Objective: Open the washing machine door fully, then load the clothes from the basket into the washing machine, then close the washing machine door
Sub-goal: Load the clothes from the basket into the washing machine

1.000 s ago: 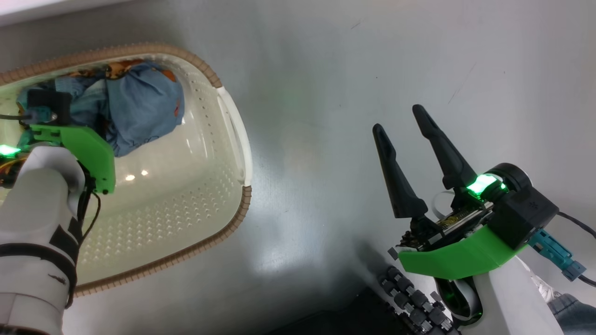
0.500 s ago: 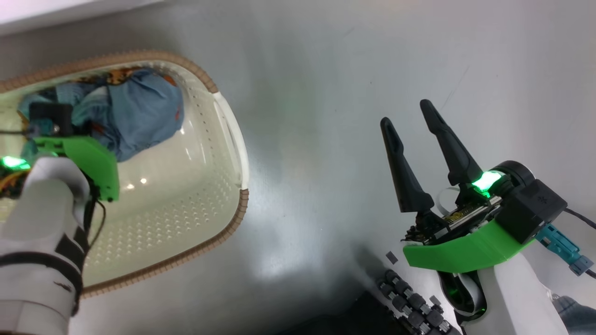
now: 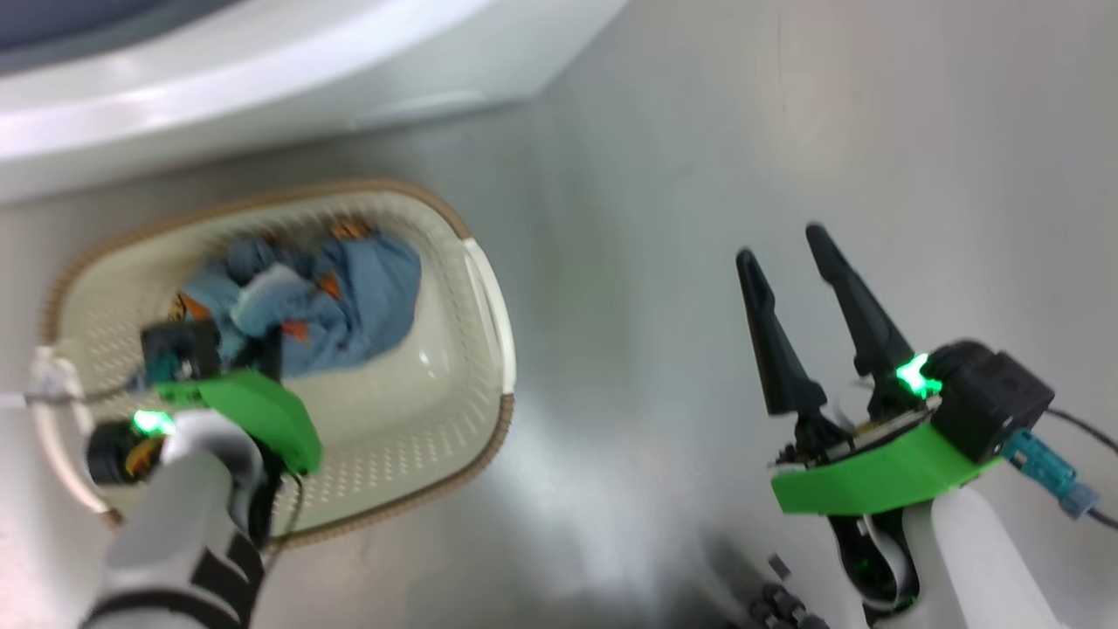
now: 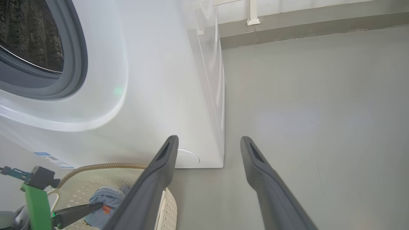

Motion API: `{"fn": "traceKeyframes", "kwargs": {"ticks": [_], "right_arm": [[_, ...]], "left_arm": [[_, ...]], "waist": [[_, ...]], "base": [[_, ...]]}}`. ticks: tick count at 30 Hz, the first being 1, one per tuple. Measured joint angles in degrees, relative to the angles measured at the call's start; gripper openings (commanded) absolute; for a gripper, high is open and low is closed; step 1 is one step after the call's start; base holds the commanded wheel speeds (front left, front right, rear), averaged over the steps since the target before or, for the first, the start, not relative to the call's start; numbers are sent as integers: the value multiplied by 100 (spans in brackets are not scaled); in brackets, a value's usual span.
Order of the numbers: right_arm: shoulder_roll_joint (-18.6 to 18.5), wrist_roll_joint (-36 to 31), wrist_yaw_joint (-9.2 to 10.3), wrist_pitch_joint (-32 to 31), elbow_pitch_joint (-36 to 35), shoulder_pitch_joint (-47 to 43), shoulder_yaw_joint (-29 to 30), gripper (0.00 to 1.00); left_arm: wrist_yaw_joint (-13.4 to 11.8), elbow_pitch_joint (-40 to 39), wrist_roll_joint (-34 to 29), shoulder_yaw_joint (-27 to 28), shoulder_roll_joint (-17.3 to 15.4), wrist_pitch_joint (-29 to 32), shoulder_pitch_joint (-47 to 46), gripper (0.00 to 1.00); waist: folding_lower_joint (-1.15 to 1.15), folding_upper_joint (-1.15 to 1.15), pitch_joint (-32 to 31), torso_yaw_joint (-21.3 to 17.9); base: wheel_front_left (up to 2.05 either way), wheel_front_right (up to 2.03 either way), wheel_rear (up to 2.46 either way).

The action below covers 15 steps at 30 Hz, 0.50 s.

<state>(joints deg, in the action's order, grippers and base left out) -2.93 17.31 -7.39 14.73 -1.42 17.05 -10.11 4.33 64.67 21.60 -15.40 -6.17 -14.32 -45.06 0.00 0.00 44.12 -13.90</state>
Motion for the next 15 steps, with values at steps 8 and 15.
{"fn": "traceKeyframes", "kwargs": {"ticks": [8, 15], "right_arm": [[0, -56, 0, 0, 205, -581, 145, 100], [1, -59, -1, 0, 316, -1125, 199, 100]], "left_arm": [[-100, -1467, 133, 366, 183, -5, 1492, 0], [-356, -2797, 88, 526, 303, -5, 2810, 0]], "waist": [[0, 0, -942, 246], [0, 0, -1824, 451]], "base": [[0, 0, 0], [0, 0, 0]]}}
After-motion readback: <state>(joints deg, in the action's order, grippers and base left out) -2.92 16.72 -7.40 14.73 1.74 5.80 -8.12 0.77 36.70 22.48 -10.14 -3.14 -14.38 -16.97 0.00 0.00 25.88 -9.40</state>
